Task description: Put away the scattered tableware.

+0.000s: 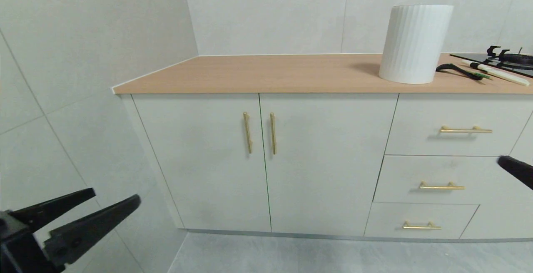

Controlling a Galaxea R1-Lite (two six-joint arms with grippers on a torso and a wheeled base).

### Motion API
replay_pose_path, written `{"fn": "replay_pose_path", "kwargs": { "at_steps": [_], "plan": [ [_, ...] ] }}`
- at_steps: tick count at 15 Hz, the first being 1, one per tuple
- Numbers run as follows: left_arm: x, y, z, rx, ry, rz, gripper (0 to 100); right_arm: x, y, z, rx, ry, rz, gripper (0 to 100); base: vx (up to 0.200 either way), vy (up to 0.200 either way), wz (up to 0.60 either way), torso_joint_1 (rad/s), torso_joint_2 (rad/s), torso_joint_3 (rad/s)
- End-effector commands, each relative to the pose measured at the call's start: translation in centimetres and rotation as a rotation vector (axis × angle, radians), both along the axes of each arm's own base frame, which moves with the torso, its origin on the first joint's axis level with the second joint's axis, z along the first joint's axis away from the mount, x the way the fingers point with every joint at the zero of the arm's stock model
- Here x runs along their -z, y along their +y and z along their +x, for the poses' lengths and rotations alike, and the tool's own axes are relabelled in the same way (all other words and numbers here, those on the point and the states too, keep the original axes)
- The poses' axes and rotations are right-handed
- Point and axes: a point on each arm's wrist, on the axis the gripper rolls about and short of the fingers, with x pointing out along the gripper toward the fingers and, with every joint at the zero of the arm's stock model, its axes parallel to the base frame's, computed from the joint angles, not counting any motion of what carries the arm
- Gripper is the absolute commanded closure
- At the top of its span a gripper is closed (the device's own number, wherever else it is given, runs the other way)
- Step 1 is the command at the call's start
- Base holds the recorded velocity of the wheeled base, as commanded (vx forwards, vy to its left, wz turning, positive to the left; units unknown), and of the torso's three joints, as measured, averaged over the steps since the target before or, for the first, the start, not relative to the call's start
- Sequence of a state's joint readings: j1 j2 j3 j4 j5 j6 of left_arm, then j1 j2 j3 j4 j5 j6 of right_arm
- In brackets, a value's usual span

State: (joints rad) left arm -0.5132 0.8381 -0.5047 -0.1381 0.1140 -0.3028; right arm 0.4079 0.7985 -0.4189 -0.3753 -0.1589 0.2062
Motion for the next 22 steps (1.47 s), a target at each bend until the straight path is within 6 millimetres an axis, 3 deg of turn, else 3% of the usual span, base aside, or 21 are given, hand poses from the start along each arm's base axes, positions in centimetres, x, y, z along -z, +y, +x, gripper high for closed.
{"fn": "replay_pose_path", "kwargs": {
  "at_steps": [1,2,3,5,8,10,12,13,15,17,19,22],
  "plan": [
    [0.8,3.3,-5.4,-0.080,-0.166,-0.024,0,2.7,-3.6,-8.7,0.139,-0.151,-0.034,0,0.000,0.000,0.00,0.000,0.00,0.000],
    [1.3,4.1,-7.1,-0.101,-0.198,-0.014,0,3.5,-3.9,-10.2,0.189,-0.179,-0.060,0,0.000,0.000,0.00,0.000,0.00,0.000],
    [1.6,4.3,-7.6,-0.110,-0.204,-0.011,0,3.6,-4.0,-10.6,0.203,-0.189,-0.064,0,0.000,0.000,0.00,0.000,0.00,0.000],
    [4.1,5.1,-9.8,-0.160,-0.229,0.017,0,4.8,-4.1,-13.2,0.281,-0.171,-0.082,0,0.000,0.000,0.00,0.000,0.00,0.000],
    [6.2,5.2,-10.8,-0.230,-0.260,0.030,0,4.1,-4.4,-13.9,0.406,-0.152,-0.077,0,0.000,0.000,0.00,0.000,0.00,0.000],
    [7.0,5.1,-11.1,-0.299,-0.285,0.087,0,5.0,-3.6,-14.2,0.507,-0.152,-0.086,0,0.000,0.000,0.00,0.000,0.00,0.000],
    [8.2,4.8,-11.3,-0.376,-0.294,0.148,0,6.8,-3.4,-13.9,0.492,-0.127,-0.098,0,0.000,0.000,0.00,0.000,0.00,0.000],
    [8.2,4.8,-11.3,-0.376,-0.294,0.148,0,6.8,-3.4,-13.9,0.492,-0.127,-0.098,0,0.000,0.000,0.00,0.000,0.00,0.000],
    [9.1,4.7,-10.9,-0.498,-0.320,0.159,0,9.4,-3.5,-12.9,0.500,-0.052,-0.113,0,0.000,0.000,0.00,0.000,0.00,0.000],
    [9.8,4.5,-11.5,-0.510,-0.365,0.190,0,9.9,-3.5,-12.4,0.496,-0.063,-0.109,0,0.000,0.000,0.00,0.000,0.00,0.000],
    [11.8,4.5,-10.9,-0.520,-0.345,0.281,0,11.1,-3.4,-11.5,0.461,-0.072,-0.123,0,0.000,0.000,0.00,0.000,0.00,0.000],
    [13.6,4.4,-10.2,-0.470,-0.298,0.334,0,13.8,-3.4,-10.2,0.445,-0.039,-0.225,0,0.000,0.000,0.00,0.000,0.00,0.000]
  ]
}}
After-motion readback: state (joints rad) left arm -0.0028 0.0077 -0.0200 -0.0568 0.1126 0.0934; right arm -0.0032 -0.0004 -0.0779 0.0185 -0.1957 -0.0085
